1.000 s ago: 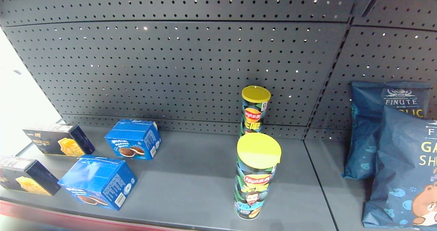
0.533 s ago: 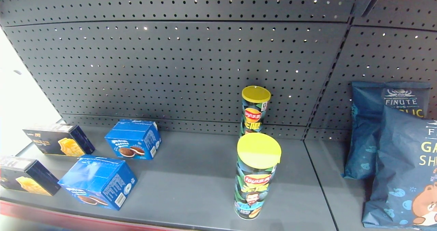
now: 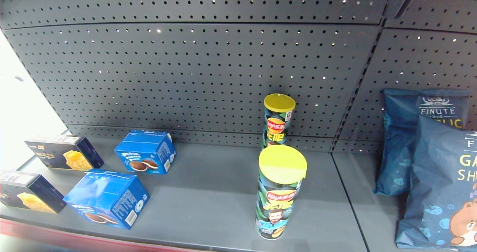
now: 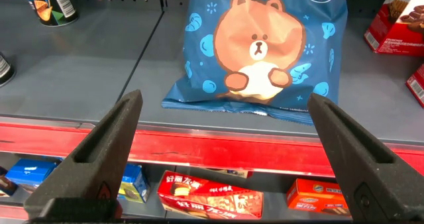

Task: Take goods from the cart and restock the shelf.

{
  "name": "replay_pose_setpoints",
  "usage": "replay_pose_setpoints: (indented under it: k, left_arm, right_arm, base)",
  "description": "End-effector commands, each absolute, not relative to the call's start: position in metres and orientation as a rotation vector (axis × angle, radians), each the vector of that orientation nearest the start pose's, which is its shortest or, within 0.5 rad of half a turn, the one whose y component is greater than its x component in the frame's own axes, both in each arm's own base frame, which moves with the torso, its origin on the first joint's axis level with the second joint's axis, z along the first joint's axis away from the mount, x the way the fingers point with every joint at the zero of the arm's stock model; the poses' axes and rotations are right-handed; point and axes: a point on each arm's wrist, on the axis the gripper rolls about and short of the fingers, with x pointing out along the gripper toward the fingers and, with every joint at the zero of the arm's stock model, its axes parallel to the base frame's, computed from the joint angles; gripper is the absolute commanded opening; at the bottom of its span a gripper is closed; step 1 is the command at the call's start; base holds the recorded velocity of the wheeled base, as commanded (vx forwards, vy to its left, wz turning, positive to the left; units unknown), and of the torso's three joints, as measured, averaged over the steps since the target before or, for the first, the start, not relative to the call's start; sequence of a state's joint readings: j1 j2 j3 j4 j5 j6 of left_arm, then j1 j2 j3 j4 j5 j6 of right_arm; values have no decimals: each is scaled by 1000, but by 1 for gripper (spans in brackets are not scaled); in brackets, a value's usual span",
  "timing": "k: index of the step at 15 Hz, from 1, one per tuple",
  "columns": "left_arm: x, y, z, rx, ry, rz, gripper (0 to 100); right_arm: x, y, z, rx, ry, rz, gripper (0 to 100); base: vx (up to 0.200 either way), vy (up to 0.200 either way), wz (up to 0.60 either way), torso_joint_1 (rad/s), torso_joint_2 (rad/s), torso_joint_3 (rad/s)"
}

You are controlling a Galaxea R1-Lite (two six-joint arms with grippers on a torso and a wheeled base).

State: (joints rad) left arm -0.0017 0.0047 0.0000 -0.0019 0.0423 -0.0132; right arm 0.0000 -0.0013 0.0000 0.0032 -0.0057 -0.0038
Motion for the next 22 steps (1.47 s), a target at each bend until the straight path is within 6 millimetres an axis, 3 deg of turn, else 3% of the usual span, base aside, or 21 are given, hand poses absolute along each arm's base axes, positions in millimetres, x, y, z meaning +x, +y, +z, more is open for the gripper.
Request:
replay_pose_setpoints:
  k: [1,6,9,22]
  left_arm:
    - [-22,1,76,-14,4,41,100]
    - [-22,1,76,-9,4,35,100]
    - [-22,1,76,-9,4,34,100]
    - [-22,1,76,-9,4,35,100]
  right_arm:
    - [-23,0,75,-5,3,-6,100]
    - [-23,0,75,-5,3,-6,100]
    - [-23,0,75,-6,3,-3,100]
    - [-23,0,75,-5,2,-3,100]
  base:
    - [0,0,0,0,0,0]
    - [-40,0,0,0,0,0]
    - [0,0,-600,-11,-3,9]
    - [-15,15,0,0,0,0]
